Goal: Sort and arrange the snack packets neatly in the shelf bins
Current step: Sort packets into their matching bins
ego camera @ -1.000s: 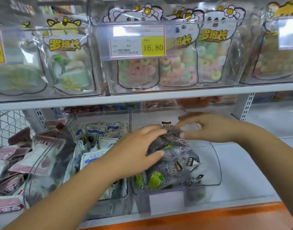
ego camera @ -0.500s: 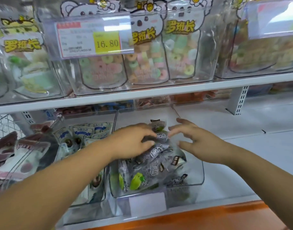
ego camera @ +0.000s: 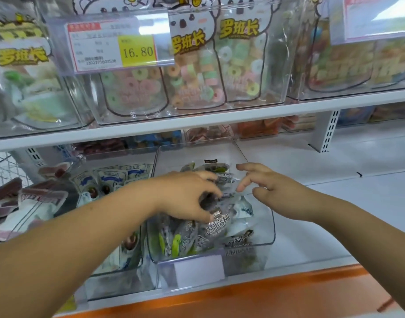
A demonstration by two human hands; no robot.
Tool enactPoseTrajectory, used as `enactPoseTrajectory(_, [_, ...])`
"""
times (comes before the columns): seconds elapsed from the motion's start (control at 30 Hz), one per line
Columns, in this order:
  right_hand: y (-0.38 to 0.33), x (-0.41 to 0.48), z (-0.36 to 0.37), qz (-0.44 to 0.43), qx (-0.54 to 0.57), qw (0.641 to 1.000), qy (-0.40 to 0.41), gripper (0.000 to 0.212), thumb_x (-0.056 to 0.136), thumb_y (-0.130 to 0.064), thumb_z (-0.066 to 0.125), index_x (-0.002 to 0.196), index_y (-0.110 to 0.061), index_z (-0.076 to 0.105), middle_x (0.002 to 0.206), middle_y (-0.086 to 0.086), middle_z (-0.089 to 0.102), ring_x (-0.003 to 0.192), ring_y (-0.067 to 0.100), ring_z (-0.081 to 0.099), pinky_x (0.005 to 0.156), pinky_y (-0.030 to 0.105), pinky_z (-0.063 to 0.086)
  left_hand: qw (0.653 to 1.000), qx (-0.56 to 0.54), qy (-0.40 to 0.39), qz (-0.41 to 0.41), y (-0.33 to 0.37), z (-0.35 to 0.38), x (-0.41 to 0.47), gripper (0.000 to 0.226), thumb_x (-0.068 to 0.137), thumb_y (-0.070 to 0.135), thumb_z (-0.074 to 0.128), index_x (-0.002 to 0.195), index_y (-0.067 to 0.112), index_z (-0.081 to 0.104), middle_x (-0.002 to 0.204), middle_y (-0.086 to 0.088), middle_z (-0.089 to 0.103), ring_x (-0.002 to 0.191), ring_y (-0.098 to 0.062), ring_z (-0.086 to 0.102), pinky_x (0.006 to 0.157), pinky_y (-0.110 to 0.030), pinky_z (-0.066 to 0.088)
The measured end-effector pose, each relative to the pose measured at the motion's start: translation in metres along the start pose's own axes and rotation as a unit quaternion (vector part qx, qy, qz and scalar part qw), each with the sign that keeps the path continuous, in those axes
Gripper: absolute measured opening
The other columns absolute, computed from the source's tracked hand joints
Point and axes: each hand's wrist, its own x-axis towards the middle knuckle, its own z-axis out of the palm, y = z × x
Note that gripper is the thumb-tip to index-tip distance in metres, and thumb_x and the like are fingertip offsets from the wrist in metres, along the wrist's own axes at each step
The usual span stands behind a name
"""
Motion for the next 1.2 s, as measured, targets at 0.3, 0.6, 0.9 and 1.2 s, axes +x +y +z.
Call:
enactPoseTrajectory(0.3, [0.01,-0.003,0.008,-0.019,0.103,0.992,0.072,0.031,0.097,-0.008,0.044,0.111,-0.033,0.055,0.148,-0.019,0.033,0.133,0.005,0.038,0.107,0.025,0.033,0.995,-0.027,0.086,-0.031,0.042,0.022,0.065,0.037,0.079,0.062,0.062,0.103,0.035,0.065,0.102,0.011,0.06,0.093,-0.014,0.055,0.079,-0.034,0.046])
enactPoseTrajectory(0.6, [0.011,-0.002,0.01,-0.026,0.107,0.992,0.067,0.041,0.094,-0.004,0.039,0.117,-0.033,0.057,0.146,-0.021,0.033,0.133,-0.001,0.034,0.111,0.022,0.026,0.978,0.056,0.199,-0.036,0.041,0.047,0.071,0.038,0.077,0.068,0.057,0.088,0.031,0.054,0.088,0.01,0.047,0.087,-0.016,0.051,0.085,-0.039,0.041])
enactPoseTrajectory(0.9, [0.005,0.001,0.01,-0.023,0.084,0.993,0.078,0.045,0.098,-0.007,0.041,0.132,-0.035,0.047,0.137,-0.018,0.042,0.125,0.002,0.043,0.095,0.006,0.034,0.908,-0.168,0.383,-0.019,0.02,0.041,0.039,0.022,0.091,0.037,0.059,0.088,0.022,0.075,0.112,0.007,0.067,0.1,-0.011,0.056,0.089,-0.032,0.045])
enactPoseTrajectory(1.2, [-0.008,0.0,0.011,-0.012,0.009,0.998,0.068,0.051,0.1,-0.033,0.044,0.146,-0.044,0.025,0.151,-0.016,0.03,0.135,0.015,0.039,0.109,0.024,0.03,0.515,-0.738,0.422,-0.112,0.004,0.022,-0.03,0.013,0.097,0.015,0.056,0.097,0.009,0.067,0.092,-0.006,0.071,0.073,-0.015,0.067,0.063,-0.025,0.056])
